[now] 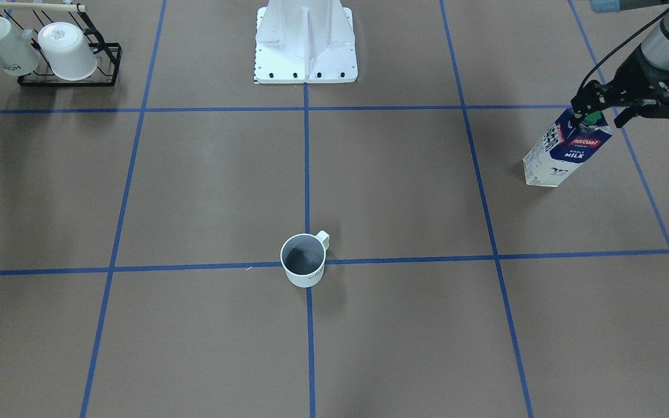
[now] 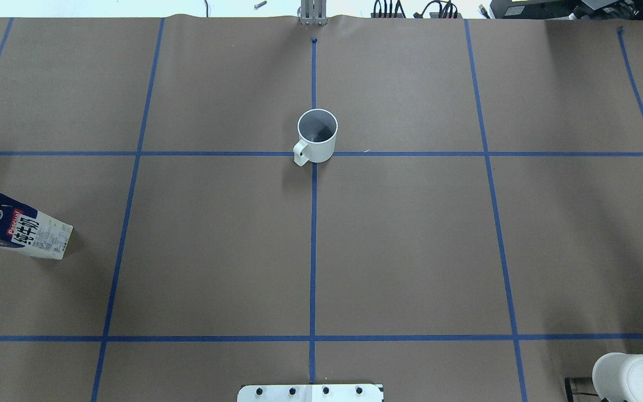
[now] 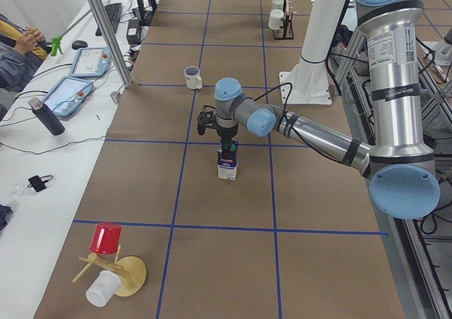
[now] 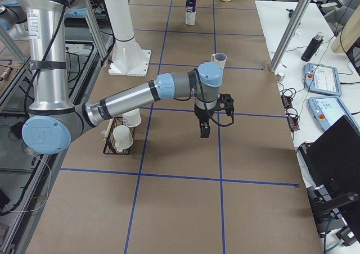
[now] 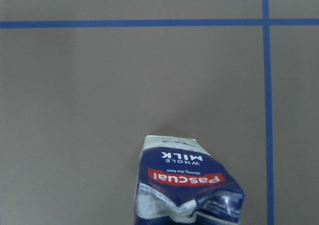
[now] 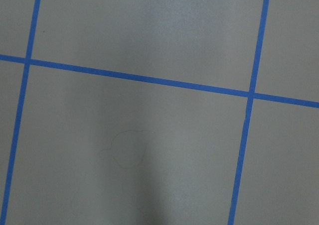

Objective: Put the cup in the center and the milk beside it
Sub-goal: 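Lower the left gripper onto the milk carton and grasp it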

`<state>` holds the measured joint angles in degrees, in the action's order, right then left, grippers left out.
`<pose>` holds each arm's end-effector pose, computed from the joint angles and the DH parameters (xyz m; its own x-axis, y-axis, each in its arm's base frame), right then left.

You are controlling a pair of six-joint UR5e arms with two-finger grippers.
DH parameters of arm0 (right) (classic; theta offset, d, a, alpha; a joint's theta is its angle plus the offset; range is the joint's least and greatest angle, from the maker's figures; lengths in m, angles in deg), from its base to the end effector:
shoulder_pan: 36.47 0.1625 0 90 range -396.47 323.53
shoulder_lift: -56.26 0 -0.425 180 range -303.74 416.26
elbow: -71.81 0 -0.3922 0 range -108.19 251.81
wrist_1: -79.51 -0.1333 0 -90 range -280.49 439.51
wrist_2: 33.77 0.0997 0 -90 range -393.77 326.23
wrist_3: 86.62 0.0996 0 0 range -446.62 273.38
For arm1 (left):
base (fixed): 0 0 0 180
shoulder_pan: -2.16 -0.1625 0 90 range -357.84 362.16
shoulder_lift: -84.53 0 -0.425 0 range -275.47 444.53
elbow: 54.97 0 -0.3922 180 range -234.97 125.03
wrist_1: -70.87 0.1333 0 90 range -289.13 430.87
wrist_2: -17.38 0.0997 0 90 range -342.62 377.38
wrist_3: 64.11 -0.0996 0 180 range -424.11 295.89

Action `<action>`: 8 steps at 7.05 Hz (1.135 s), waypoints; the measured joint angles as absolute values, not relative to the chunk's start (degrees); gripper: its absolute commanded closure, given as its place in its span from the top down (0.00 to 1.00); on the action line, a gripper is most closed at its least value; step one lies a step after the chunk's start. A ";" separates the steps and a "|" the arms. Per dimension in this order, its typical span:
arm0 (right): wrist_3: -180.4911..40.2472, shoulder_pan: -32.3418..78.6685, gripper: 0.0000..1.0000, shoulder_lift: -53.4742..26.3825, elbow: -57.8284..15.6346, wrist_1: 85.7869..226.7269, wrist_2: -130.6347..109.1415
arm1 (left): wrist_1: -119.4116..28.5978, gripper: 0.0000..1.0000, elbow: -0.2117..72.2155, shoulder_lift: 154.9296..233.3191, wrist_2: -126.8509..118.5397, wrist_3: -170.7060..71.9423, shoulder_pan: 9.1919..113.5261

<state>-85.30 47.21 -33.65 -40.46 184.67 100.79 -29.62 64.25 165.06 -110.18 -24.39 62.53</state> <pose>0.0112 -0.4753 0.4962 0.7008 -0.1431 0.6988 0.0931 0.9896 0.1093 0.1471 -0.4054 0.4672 0.6862 0.0268 -0.7269 0.0148 0.9986 0.0508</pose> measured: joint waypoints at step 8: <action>-85.30 46.98 1.00 -34.00 -40.43 184.50 100.79 | -31.38 0.87 60.69 167.36 -110.23 -23.15 61.46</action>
